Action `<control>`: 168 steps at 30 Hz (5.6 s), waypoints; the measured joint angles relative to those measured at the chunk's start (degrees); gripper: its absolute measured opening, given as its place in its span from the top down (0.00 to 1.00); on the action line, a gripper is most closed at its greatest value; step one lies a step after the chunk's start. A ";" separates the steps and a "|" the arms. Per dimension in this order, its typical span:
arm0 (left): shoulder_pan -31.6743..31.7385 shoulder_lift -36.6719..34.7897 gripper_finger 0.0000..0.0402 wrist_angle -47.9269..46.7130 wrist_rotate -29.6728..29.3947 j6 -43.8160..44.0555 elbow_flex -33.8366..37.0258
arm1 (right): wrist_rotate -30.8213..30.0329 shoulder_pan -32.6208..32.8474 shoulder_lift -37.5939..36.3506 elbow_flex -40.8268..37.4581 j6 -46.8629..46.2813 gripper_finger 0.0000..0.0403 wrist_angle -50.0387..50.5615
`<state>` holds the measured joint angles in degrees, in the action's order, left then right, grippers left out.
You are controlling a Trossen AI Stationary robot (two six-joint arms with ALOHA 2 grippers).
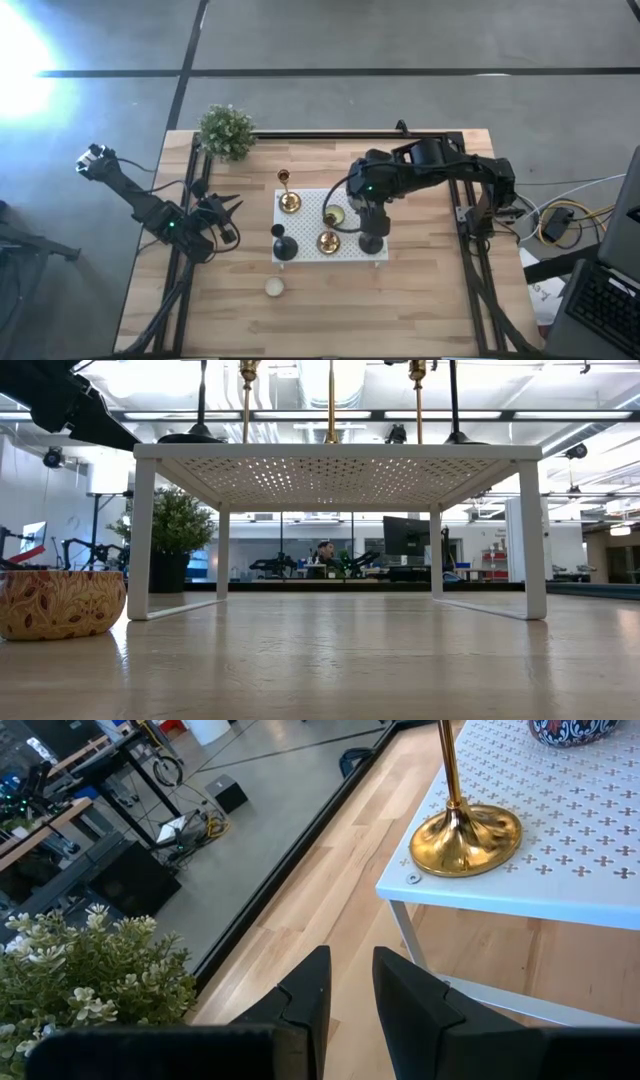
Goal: Pick & Place candle stick holders
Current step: Put the middle scented candle on the shelf
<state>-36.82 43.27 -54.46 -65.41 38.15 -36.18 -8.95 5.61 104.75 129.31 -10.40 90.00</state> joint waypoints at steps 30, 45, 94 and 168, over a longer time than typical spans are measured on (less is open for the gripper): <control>0.01 0.01 0.79 0.00 -0.01 0.00 0.00 | 3.49 -2.38 3.13 -1.20 7.44 0.29 -1.83; -0.02 0.02 0.79 -0.02 0.00 0.00 0.00 | 4.50 -2.67 5.97 -1.20 7.62 0.29 -1.39; -0.02 0.02 0.79 0.00 -0.02 0.00 0.00 | 7.52 -2.67 6.51 -8.96 7.79 0.29 -5.45; 0.01 0.02 0.79 -0.02 -0.01 0.00 0.02 | 10.47 -4.70 7.67 -8.69 4.93 0.29 -6.03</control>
<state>-36.82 43.28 -54.48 -65.42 38.15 -36.16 1.52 0.91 112.42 120.63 -5.48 83.96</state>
